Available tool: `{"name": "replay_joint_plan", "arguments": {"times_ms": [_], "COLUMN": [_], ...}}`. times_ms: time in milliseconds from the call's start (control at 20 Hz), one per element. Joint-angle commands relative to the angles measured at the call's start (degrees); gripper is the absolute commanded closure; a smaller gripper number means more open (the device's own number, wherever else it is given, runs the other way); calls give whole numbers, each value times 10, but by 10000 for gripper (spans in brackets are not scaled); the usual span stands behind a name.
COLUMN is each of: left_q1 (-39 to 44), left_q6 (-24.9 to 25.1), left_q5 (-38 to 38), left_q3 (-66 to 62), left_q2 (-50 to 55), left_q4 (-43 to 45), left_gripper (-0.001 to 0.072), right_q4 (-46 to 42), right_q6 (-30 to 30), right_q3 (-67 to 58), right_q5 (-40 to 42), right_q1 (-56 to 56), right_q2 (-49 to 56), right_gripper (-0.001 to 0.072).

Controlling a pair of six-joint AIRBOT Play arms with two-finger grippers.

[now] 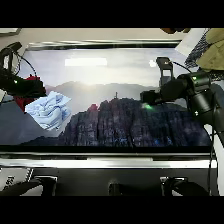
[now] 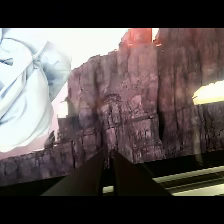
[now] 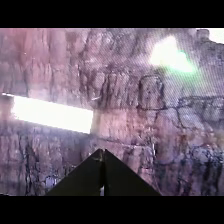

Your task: Fold the clothes and pants, and hang the long-sleeved shirts on hangers.

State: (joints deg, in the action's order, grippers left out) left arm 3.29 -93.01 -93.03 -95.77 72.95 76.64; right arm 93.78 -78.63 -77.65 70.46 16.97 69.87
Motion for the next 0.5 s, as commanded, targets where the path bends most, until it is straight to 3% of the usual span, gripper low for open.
{"name": "replay_joint_plan", "arguments": {"times_ms": [0, 50, 150, 300, 450], "left_q1": [0, 0, -7, -53, -86], "left_q6": [-22, -22, -18, 19, 19], "left_q5": [-5, -3, 0, 75, 176], "left_q3": [0, 1, 12, 80, 184], "left_q2": [9, 15, 32, 47, 56], "left_q4": [40, 97, 206, 174, 159], "left_gripper": [407, -13, -13, -13, -13], "right_q4": [0, 0, 1, 1, 1], "right_q6": [0, 0, 0, 1, 4], "right_q3": [-1, -1, -1, -1, -1], "right_q5": [0, 0, 5, 22, 28], "right_q1": [1, 1, 1, 1, 1], "right_q2": [0, 0, 0, 0, 0], "right_gripper": [679, 679, 677, 676, 674]}}
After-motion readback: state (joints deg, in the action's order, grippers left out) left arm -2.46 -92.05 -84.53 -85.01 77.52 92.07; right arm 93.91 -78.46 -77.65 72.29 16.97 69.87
